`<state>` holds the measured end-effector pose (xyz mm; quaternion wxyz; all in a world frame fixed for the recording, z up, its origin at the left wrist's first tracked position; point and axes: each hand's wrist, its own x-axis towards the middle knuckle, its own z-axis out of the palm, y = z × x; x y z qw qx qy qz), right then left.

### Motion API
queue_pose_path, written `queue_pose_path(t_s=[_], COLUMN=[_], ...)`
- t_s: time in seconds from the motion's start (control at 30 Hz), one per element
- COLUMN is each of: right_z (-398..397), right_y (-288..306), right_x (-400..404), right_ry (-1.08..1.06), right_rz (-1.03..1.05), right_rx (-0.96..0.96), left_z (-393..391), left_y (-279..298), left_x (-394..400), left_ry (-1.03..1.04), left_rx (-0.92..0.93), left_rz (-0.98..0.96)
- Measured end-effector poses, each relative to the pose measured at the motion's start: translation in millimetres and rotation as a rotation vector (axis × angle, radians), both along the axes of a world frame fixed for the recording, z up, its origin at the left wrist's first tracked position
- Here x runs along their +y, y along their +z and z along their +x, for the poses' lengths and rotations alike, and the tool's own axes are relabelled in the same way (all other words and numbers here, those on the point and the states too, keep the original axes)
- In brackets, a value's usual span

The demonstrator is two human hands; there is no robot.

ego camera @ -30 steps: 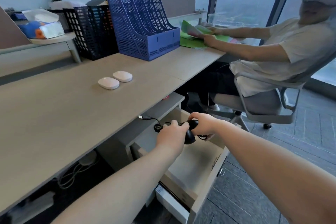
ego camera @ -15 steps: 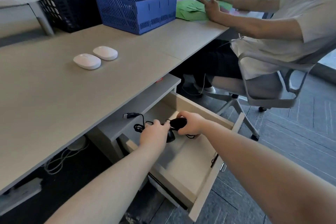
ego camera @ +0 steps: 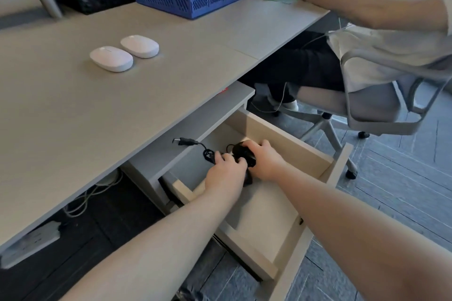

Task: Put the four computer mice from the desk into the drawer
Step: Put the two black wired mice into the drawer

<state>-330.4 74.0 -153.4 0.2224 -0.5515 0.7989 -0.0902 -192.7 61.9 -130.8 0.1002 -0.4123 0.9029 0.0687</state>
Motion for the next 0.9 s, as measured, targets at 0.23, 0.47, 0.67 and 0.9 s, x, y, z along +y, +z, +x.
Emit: queue_pose_path(t_s=[0.23, 0.47, 0.67, 0.9], right_z=[-5.5, -5.6, 2.1, -4.5], right_y=[4.5, 10.8, 10.2, -0.6], right_x=[5.9, 21.5, 11.6, -6.0], right_ry=[0.013, -0.013, 0.057, 0.034], right_rz=[0.04, 0.03, 0.031, 0.02], right_rx=[-0.015, -0.03, -0.03, -0.051], left_z=[-9.2, -7.6, 5.4, -11.6], left_y=[16.2, 5.1, -13.0, -34.1], left_x=[17.1, 28.3, 8.9, -9.4], left_ry=[-0.157, -0.062, 0.08, 0.24], left_rx=[-0.089, -0.094, -0.088, 0.122], left_rz=[-0.067, -0.014, -0.031, 0.252])
